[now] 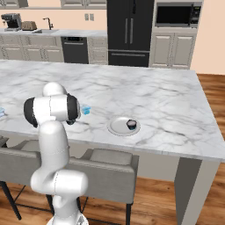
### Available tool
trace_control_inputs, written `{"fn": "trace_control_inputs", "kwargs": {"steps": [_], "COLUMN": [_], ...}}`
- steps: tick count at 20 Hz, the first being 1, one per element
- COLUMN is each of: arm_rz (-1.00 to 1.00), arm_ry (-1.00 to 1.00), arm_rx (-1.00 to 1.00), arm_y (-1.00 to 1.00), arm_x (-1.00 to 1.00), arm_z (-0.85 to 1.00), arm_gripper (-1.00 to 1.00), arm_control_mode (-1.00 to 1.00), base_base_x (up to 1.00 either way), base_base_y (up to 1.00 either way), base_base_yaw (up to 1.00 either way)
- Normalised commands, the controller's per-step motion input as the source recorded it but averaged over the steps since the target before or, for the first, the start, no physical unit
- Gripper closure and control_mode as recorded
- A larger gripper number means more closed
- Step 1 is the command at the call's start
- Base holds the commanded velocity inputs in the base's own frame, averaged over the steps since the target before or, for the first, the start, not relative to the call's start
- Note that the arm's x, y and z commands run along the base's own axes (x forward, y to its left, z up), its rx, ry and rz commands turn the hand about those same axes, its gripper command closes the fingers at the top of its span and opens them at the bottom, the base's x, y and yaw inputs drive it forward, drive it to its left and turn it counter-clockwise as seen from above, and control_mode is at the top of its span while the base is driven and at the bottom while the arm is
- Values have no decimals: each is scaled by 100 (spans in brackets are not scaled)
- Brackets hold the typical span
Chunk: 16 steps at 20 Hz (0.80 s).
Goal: Place two yogurt containers on each plate.
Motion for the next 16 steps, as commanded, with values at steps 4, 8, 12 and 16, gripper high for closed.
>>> {"fn": "trace_control_inputs", "kwargs": {"steps": [4, 8, 12, 16], "arm_rz": [-2, -2, 0, 0], "arm_ry": [0, 0, 0, 0], "arm_rx": [0, 0, 0, 0], "arm_y": [0, 0, 0, 1], "arm_x": [10, 16, 2, 0], "arm_z": [-20, -4, 0, -1], "arm_gripper": [-100, -100, -100, 100], "arm_control_mode": [-100, -100, -100, -100], "base_base_x": [0, 0, 0, 0], "base_base_y": [0, 0, 0, 0], "base_base_yaw": [0, 0, 0, 0]}}
